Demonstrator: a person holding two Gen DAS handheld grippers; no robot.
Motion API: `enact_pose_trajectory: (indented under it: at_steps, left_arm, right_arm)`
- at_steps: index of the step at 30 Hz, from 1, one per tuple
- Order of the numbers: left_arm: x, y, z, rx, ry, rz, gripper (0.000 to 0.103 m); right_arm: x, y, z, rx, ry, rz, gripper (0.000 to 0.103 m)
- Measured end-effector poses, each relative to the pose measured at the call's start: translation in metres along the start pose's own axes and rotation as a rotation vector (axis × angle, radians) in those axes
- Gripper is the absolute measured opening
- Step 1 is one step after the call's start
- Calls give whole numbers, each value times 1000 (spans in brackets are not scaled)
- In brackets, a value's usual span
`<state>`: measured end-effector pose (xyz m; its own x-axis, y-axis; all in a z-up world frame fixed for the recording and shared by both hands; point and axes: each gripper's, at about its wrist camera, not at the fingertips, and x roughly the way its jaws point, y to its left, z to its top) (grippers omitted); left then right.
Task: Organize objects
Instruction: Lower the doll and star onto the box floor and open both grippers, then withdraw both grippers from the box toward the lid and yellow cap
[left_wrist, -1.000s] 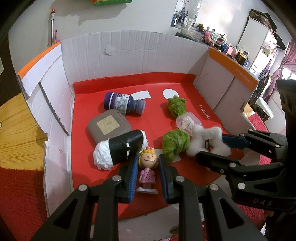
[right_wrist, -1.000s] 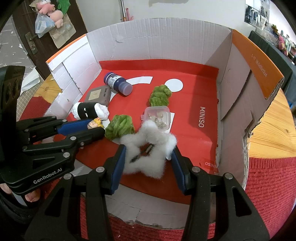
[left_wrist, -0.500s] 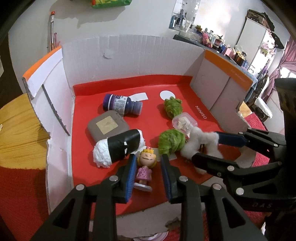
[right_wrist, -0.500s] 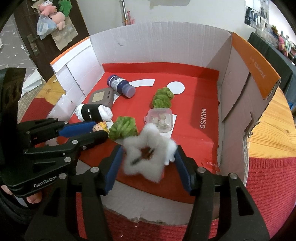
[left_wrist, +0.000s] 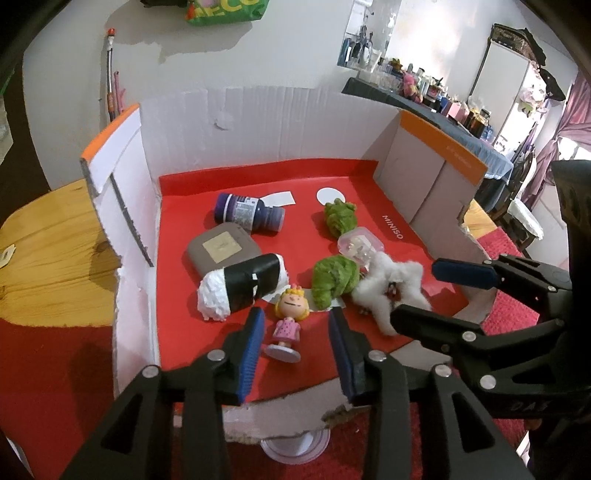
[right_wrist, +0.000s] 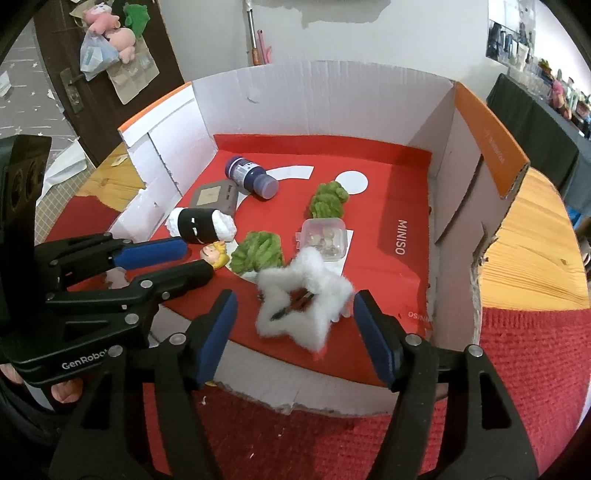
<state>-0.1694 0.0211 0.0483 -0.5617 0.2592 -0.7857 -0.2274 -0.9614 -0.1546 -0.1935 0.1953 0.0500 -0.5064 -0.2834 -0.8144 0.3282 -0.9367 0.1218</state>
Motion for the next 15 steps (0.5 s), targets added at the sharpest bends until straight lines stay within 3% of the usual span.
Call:
enact_pose_trajectory:
  at_steps: [15]
  left_arm:
    - [-28, -2, -9, -9, -57, 19, 66]
  right_arm:
    - [-31, 3, -14, 9, -60, -21, 83]
